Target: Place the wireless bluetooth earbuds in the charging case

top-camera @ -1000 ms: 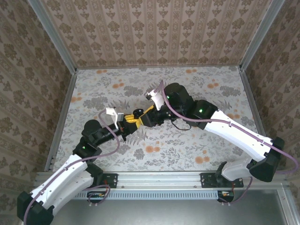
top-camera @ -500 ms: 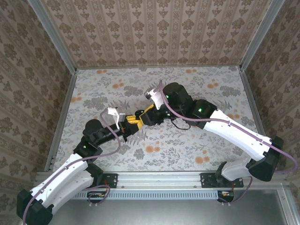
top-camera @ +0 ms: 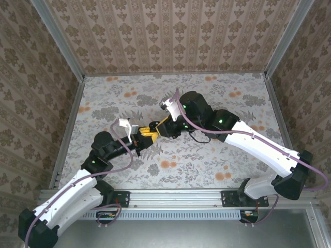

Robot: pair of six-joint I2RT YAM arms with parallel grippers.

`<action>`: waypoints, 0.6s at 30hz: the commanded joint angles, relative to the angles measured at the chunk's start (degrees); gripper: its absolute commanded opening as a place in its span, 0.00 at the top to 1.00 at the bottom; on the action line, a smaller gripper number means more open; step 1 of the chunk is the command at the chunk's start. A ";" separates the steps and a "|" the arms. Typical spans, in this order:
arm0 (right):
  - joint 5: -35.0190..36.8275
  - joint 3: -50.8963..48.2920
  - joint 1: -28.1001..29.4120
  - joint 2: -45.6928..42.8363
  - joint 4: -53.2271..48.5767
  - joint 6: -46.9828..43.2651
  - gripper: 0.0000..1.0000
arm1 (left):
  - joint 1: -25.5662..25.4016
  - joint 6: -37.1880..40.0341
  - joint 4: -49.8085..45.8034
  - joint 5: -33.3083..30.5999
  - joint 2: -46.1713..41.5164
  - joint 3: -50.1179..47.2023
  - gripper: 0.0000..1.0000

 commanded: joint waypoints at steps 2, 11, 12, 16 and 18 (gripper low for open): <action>0.48 1.94 -0.29 0.12 -1.06 -0.02 0.79 | -0.22 1.22 1.47 0.65 -0.07 2.29 1.00; 4.97 1.28 -0.05 -2.71 1.31 1.83 0.85 | -0.48 2.68 1.37 -0.21 0.53 2.47 1.00; 5.42 1.07 0.01 -2.82 1.49 1.86 0.86 | -0.56 2.73 1.37 -0.22 0.62 2.60 1.00; 7.43 0.89 0.53 -3.27 1.58 1.53 0.87 | -0.75 3.40 0.68 -0.43 0.89 2.99 1.00; 8.14 0.92 0.80 -3.43 1.59 1.33 0.88 | -0.85 3.69 0.27 -0.71 0.90 3.09 1.00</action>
